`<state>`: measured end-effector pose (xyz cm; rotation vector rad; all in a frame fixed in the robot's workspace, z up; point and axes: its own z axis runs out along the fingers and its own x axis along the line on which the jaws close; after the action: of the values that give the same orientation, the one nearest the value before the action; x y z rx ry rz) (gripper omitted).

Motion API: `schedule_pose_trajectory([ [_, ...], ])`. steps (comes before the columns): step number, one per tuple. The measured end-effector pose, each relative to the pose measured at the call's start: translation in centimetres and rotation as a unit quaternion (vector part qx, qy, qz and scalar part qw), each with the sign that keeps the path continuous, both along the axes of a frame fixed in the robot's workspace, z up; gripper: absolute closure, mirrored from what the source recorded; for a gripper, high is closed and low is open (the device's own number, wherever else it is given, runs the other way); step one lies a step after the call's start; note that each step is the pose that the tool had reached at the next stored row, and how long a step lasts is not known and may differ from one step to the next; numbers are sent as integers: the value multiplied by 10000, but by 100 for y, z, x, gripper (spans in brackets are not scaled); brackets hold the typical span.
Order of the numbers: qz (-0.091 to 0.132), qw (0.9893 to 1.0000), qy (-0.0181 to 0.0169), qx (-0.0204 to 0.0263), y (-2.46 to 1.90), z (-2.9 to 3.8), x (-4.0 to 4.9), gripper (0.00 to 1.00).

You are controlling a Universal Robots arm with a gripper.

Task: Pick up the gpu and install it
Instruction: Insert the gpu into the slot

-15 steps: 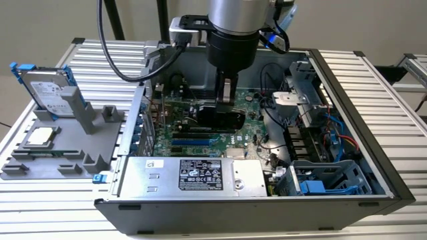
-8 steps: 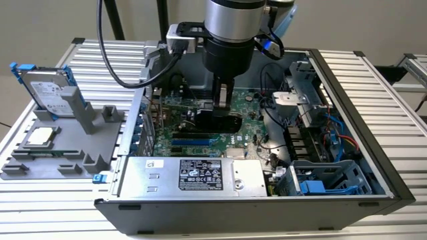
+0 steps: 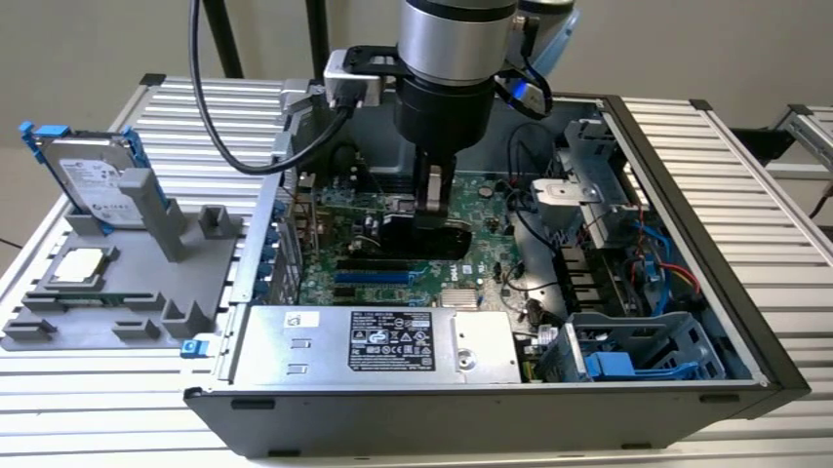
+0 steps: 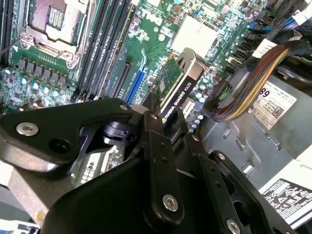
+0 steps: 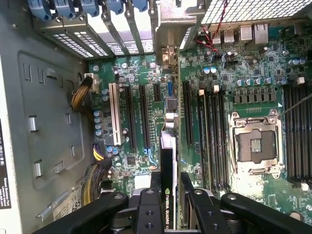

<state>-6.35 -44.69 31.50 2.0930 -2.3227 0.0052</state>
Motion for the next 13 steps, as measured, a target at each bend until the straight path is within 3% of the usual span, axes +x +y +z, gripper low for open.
schedule_pose_trajectory([
  [7,3,10000,0,0,1,-65,-34,100],
  [13,19,10000,0,1,9,-166,-94,100],
])
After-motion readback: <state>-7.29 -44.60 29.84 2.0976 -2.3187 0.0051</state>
